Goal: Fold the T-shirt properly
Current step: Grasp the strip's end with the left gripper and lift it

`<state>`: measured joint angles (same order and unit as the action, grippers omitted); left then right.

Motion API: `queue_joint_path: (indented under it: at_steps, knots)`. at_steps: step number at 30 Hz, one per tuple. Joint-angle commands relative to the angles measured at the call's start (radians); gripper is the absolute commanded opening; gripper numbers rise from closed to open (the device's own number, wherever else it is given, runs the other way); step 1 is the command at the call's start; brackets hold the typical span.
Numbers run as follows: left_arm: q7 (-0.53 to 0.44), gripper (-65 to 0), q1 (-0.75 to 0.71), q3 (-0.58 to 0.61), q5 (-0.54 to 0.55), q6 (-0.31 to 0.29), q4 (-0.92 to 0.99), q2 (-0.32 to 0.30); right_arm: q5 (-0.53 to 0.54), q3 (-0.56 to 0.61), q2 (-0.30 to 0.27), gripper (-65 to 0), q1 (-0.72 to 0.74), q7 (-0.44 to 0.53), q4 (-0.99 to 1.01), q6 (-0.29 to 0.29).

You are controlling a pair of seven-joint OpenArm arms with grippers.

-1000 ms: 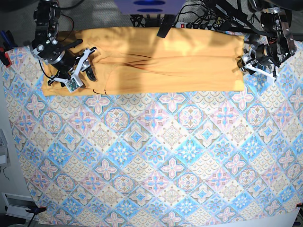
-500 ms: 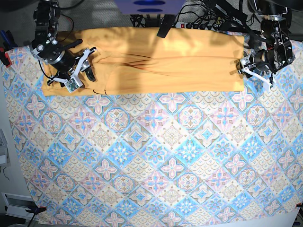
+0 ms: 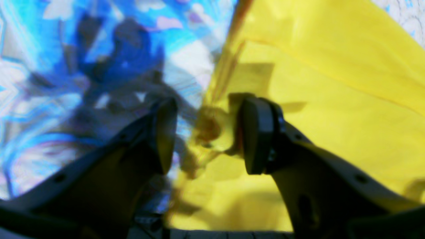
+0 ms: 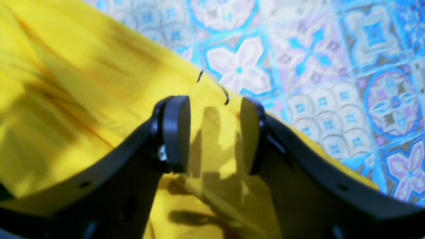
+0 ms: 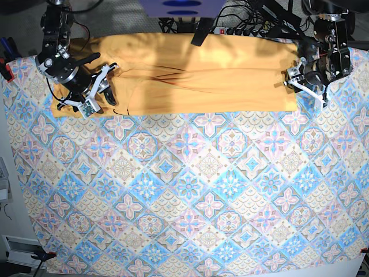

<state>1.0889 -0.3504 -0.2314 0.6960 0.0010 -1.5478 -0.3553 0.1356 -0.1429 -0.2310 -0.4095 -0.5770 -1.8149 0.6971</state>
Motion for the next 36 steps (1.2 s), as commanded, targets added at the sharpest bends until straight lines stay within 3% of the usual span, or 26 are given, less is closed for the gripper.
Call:
queue_joint_path:
  at_steps: [1,13,15,20,22,27,36]
  knots:
    - [0.056,-34.4,-0.012,0.023,0.086,-0.028,-0.013,0.023,0.014,-0.002,-0.009,-41.4,-0.001,0.019,-0.016,0.001]
    - [0.056,-35.4,-0.012,0.023,0.086,-0.028,-0.018,0.025,0.014,-0.002,-0.009,-41.4,-0.001,0.018,-0.015,0.001]
    - [0.056,-39.7,-0.012,0.023,0.086,-0.028,-0.020,0.025,0.014,-0.002,-0.009,-41.4,-0.001,0.018,-0.015,0.001]
    - [0.047,-61.4,-0.009,-0.004,0.087,-0.028,-0.020,0.025,0.014,-0.004,-0.009,-41.4,-0.001,0.019,-0.012,0.001]
    - [0.027,-65.0,-0.009,-0.027,0.086,-0.026,-0.020,0.035,0.014,-0.004,-0.009,-41.4,-0.001,0.019,-0.012,0.001]
    - [0.015,-65.0,-0.012,-0.079,0.086,-0.026,-0.020,0.045,0.014,-0.007,-0.009,-41.4,-0.001,0.019,-0.009,0.001]
    - [0.015,-65.0,-0.009,-0.291,0.087,-0.028,-0.044,0.066,0.012,-0.007,-0.009,-41.4,-0.001,0.015,0.025,0.001]
